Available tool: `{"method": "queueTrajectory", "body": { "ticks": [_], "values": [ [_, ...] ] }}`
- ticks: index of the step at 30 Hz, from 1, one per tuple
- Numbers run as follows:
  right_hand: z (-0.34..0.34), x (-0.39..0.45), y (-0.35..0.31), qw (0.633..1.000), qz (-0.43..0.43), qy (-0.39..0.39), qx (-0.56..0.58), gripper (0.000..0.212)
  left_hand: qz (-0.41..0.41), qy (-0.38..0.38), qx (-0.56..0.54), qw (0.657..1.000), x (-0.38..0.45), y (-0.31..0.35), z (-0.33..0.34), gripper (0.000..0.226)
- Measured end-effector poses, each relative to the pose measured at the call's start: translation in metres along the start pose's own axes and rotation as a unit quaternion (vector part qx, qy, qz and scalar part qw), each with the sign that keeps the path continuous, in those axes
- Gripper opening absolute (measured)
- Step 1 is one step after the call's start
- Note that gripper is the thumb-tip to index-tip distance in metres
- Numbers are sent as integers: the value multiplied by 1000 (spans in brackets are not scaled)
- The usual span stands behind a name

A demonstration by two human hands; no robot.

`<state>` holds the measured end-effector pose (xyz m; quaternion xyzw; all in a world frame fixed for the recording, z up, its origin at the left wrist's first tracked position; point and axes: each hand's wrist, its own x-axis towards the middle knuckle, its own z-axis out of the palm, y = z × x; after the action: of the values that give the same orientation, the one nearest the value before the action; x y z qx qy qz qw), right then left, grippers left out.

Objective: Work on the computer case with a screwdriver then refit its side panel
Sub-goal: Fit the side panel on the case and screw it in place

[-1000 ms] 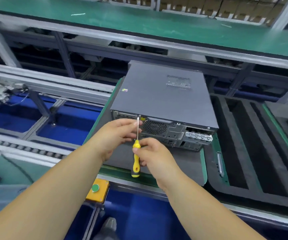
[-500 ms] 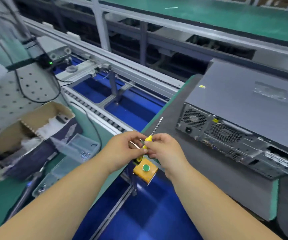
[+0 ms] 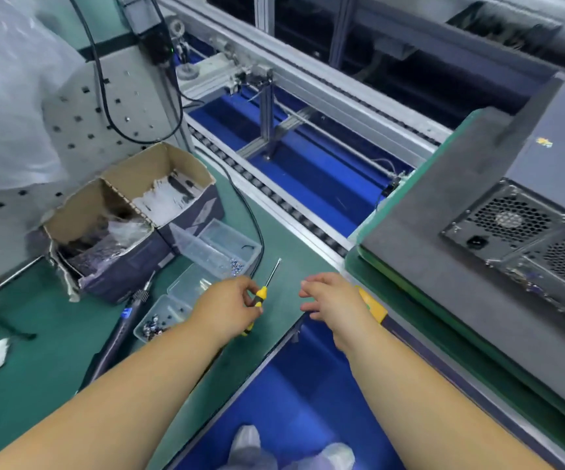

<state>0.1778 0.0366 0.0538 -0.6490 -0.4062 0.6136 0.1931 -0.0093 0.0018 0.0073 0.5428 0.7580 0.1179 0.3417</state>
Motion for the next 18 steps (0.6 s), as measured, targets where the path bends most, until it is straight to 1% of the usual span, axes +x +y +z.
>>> {"method": "queueTrajectory", "body": {
  "ticks": [4,7,11,14,16,18],
  "values": [
    [5,4,12,1000,14,20,6,15,-16,-18,47,999,15,-15,21,21],
    [6,5,20,999,20,36,12,14,7,-30,89,996,23,-19,32,19],
    [5,6,28,998,22,54,24,7,45,-17,156,987,26,-19,36,16],
    [5,5,31,998,22,60,26,12,49,-13,182,982,25,-17,35,14],
    [3,3,33,997,20,67,28,11,55,-12,202,978,24,-16,33,16],
    [2,2,35,997,19,76,26,9,72,-5,222,972,21,-15,31,23]
  ]
}}
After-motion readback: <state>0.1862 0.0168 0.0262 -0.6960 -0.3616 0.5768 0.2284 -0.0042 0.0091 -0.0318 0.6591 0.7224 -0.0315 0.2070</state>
